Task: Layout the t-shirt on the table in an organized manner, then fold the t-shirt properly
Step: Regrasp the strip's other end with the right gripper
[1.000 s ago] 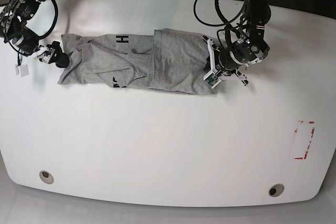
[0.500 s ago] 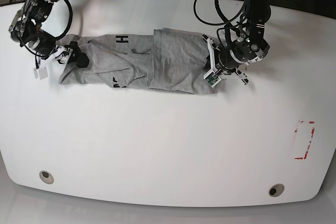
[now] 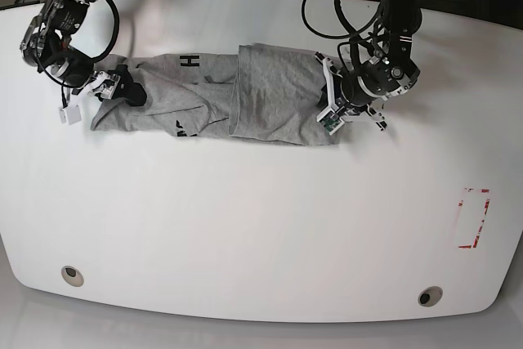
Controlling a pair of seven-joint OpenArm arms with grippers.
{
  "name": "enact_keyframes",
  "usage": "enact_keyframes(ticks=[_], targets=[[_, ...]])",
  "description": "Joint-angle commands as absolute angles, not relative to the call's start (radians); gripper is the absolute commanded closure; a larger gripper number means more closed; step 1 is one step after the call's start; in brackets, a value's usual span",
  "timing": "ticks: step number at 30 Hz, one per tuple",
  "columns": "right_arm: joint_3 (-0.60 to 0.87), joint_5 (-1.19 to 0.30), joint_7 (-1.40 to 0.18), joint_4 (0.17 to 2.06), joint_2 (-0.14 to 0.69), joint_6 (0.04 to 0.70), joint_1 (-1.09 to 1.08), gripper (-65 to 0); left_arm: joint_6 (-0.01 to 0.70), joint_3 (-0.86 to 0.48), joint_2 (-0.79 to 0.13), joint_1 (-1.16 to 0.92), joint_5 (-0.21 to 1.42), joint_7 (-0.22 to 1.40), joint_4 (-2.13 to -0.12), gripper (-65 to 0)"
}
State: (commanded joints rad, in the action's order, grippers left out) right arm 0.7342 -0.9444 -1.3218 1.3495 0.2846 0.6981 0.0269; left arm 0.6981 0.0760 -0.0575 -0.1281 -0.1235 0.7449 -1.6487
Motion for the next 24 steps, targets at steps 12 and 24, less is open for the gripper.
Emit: enact_keyframes(ticks=[12, 24], targets=[[0.725, -0.944, -1.322, 1.349, 0.283, 0.698, 0.024, -11.8, 0.698, 0.076, -0.058, -0.128, -0.124, 0.745, -1.649, -3.5], [0.648, -0.946, -1.302, 1.554, 0.283, 0.679, 0.051, 0.0, 0.698, 0.076, -0.058, -0.128, -0.124, 0.745, -1.649, -3.5]])
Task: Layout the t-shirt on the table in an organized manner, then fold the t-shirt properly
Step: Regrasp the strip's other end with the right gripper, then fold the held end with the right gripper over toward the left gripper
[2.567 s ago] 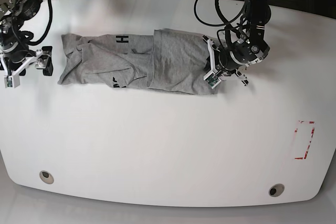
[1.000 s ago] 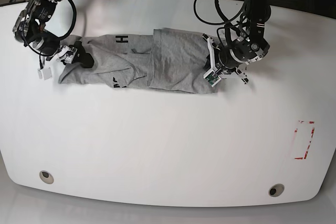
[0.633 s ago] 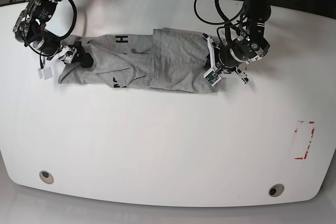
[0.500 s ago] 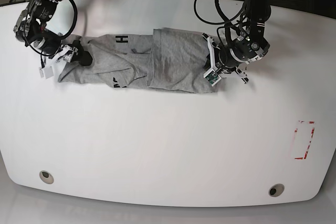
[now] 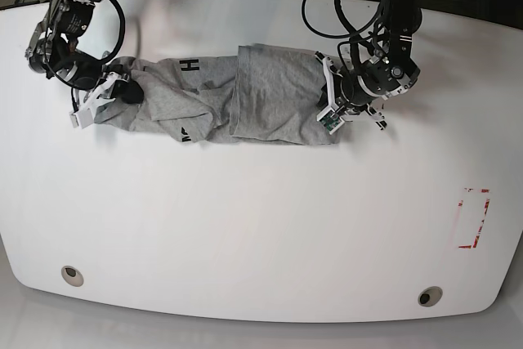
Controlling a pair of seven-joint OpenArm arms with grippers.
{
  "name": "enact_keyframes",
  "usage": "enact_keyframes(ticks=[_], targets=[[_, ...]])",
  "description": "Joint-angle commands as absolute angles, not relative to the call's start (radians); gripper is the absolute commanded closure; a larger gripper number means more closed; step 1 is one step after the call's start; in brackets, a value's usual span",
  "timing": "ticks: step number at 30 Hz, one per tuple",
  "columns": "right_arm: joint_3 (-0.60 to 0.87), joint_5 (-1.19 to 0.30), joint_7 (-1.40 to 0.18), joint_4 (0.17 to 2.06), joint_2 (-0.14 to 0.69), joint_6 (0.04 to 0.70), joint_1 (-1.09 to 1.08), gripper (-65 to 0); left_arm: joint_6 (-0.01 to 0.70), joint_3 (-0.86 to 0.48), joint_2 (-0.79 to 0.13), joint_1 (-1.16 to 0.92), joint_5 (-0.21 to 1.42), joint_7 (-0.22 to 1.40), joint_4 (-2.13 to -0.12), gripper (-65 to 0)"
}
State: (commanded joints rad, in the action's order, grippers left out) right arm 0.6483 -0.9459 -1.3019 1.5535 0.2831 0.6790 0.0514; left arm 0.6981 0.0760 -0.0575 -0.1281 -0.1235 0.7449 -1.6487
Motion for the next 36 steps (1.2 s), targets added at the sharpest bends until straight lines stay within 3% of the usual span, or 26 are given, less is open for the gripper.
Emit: enact_keyframes(ticks=[9, 19, 36], targets=[[0.641, -1.029, -1.319, 1.785, 0.249, 0.578, 0.134, 0.0, 0.698, 0.076, -0.058, -0.128, -0.124, 0.745, -1.646, -3.5], [0.515, -1.081, -1.322, 1.942, 0.163, 0.576, 0.209, 0.0, 0.698, 0.077, -0.053, -0.128, -0.124, 0.745, -1.643, -3.5], [0.229, -1.055, -1.308, 1.945, -0.013, 0.578, 0.203, 0.0, 0.698, 0.079, -0.051, -0.127, -0.125, 0.745, -1.643, -3.5]])
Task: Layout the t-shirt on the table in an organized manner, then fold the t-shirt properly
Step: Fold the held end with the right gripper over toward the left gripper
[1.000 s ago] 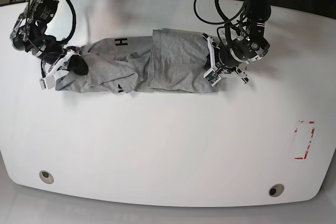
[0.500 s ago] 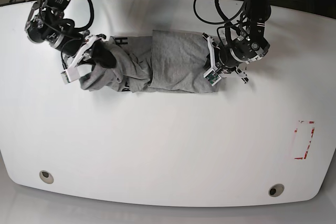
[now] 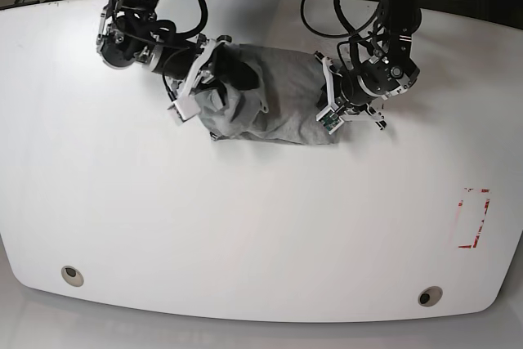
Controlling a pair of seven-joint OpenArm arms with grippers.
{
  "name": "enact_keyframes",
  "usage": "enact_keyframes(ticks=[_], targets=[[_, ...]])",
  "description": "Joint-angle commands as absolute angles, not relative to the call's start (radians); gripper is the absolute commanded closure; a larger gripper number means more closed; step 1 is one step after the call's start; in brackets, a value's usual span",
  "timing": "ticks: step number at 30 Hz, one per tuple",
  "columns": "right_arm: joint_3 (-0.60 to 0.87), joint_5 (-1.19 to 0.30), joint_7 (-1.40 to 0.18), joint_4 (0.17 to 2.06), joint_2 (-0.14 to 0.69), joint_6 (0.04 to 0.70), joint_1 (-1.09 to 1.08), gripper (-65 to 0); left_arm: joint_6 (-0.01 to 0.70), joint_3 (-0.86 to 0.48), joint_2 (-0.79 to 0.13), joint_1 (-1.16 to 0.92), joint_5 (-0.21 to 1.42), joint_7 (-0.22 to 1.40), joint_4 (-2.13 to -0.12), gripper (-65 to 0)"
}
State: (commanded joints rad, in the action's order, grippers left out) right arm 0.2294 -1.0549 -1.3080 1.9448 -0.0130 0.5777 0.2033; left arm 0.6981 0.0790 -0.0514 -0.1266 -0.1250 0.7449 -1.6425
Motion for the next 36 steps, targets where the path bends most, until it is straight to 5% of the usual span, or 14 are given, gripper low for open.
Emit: enact_keyframes(ticks=[25, 36], targets=[[0.096, -0.980, -1.308, 1.776, -0.018, 0.579, -0.001, 0.0, 0.698, 0.079, -0.033, -0.127, -0.124, 0.745, -1.650, -3.5], [0.031, -0.952, -1.302, 1.730, -0.033, 0.575, -0.024, -16.0, 0.698, 0.077, -0.021, -0.127, -0.124, 0.745, -1.655, -3.5]])
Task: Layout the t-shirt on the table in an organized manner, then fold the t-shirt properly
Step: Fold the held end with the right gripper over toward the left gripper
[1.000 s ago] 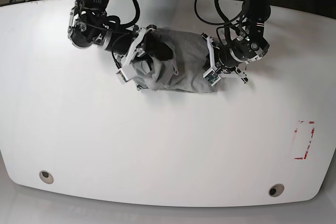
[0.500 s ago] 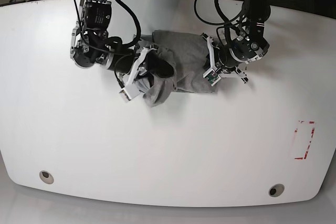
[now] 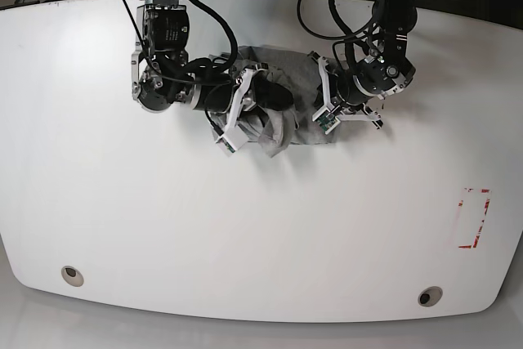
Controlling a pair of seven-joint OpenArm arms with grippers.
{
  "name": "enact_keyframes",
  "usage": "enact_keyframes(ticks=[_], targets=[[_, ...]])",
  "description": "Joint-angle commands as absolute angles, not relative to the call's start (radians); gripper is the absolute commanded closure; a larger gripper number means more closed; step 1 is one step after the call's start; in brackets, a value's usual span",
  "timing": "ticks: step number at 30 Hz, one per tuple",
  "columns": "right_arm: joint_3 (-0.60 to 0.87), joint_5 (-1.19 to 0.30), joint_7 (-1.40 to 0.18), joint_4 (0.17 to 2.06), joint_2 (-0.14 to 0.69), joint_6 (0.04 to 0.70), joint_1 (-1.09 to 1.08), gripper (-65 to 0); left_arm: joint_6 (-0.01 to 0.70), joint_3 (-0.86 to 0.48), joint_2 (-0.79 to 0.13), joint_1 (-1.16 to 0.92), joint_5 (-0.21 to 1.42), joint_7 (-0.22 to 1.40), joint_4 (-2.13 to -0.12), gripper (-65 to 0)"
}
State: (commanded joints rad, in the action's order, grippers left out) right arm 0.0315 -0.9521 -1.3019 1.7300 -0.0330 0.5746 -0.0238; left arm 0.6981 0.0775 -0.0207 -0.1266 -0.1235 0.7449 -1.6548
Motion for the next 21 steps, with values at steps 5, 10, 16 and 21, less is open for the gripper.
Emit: enact_keyframes(ticks=[5, 10, 16, 21], targets=[[0.030, -0.951, -1.302, 1.727, -0.036, 0.572, -0.047, -26.1, 0.698, 0.077, -0.021, -0.127, -0.124, 0.745, -1.656, -3.5], [0.001, -0.951, -1.302, 1.690, -0.038, 0.572, -0.088, -37.0, 0.698, 0.077, -0.021, -0.125, -0.124, 0.745, -1.656, -3.5], [-0.013, -0.951, -1.305, 1.670, -0.031, 0.572, -0.131, -45.3, 0.698, 0.077, -0.021, -0.125, -0.124, 0.745, -1.667, -3.5], [0.001, -0.951, -1.307, 1.687, 0.030, 0.572, -0.153, -45.3, 0.698, 0.076, -0.021, -0.127, -0.124, 0.745, -1.727, -3.5]])
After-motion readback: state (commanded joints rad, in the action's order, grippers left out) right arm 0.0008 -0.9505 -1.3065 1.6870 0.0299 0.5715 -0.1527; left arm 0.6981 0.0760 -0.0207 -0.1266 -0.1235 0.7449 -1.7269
